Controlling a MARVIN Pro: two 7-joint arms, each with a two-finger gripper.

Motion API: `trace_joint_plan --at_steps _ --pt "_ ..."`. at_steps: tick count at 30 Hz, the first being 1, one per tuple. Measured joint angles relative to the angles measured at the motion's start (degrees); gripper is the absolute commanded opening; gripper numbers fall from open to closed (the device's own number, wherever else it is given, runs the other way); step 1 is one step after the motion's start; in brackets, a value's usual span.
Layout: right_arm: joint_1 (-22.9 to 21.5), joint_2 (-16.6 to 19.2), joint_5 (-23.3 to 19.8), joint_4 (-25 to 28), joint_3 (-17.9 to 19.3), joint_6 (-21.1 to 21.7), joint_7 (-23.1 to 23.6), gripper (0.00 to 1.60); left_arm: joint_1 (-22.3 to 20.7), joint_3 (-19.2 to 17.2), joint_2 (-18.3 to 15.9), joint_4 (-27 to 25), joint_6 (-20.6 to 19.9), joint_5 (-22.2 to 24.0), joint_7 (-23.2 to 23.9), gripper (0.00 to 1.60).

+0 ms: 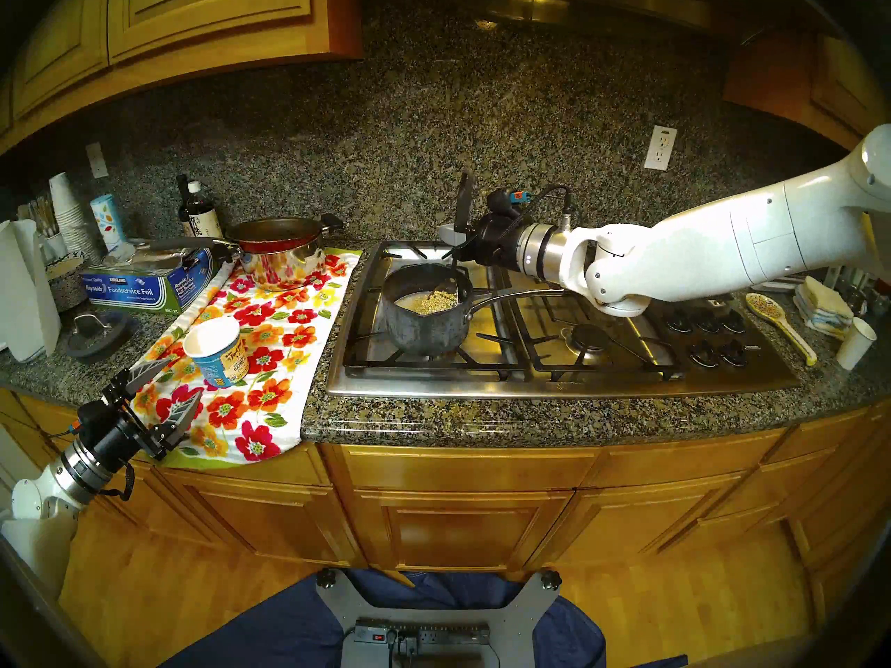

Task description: Pour oats into pot and stir with a spoon

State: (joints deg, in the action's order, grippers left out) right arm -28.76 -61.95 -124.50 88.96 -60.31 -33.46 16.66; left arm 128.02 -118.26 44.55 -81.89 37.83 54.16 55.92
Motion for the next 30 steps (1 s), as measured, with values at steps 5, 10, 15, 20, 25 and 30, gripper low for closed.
trace_joint_plan --at_steps 5,10,15,20,25,30 --pt "1.8 -1.9 -1.1 -2.9 1.8 1.0 1.3 0.0 0.0 0.0 0.0 0.0 0.0 0.0 0.0 1.6" --pt "2.4 -3.0 -1.7 -3.9 2.8 1.2 1.9 0.0 0.0 0.0 0.0 0.0 0.0 0.0 0.0 1.6" --pt "2.6 -3.8 -2.4 -3.8 3.8 1.1 2.6 0.0 0.0 0.0 0.0 0.0 0.0 0.0 0.0 1.6" --pt "2.2 -3.4 -3.1 -1.4 4.2 0.8 2.6 0.0 0.0 0.0 0.0 0.0 0.0 0.0 0.0 1.6" --pt "1.4 -2.5 -3.3 2.4 4.2 0.3 1.9 0.0 0.0 0.0 0.0 0.0 0.0 0.0 0.0 1.6" --pt "0.2 -1.3 -3.3 5.9 3.5 -0.4 0.7 0.0 0.0 0.0 0.0 0.0 0.0 0.0 0.0 1.6"
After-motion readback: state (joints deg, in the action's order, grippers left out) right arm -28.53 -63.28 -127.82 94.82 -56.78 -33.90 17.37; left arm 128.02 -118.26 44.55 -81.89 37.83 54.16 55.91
